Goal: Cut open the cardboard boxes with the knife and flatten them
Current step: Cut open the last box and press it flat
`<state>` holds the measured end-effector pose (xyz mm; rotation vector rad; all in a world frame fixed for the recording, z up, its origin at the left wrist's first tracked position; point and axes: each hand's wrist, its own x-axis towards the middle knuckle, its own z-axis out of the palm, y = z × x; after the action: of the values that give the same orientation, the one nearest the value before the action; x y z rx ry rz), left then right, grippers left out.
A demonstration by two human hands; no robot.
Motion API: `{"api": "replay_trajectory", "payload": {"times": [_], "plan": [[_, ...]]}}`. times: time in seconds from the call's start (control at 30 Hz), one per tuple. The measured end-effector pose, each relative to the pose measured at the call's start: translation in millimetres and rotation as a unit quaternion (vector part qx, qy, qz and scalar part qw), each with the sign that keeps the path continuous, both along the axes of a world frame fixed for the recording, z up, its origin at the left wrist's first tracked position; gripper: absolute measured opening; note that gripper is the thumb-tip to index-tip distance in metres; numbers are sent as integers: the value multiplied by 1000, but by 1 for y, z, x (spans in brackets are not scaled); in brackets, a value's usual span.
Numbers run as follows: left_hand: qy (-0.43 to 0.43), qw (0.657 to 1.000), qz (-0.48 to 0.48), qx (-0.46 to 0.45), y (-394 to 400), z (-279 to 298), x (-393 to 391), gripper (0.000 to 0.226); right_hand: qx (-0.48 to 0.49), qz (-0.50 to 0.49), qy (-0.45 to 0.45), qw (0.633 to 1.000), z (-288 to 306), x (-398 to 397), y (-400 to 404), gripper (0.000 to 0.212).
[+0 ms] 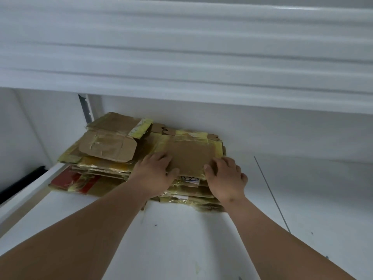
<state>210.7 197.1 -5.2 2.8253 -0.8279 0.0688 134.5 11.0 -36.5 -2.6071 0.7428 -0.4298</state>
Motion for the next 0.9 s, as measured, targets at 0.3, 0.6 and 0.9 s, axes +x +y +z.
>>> {"api": "replay_trajectory", "payload": {"times": [0.3,0.6,0.9], "plan": [[-128,986,69,-78,25,8,15,53,-168,-8,-108,980,6,-1,31,42],[-14,988,153,-9,64,-1,62,62,-153,119,89,977,20,30,75,66],[35,987,129,85,70,-13,74,58,-148,121,141,971,-5,40,71,55]]}}
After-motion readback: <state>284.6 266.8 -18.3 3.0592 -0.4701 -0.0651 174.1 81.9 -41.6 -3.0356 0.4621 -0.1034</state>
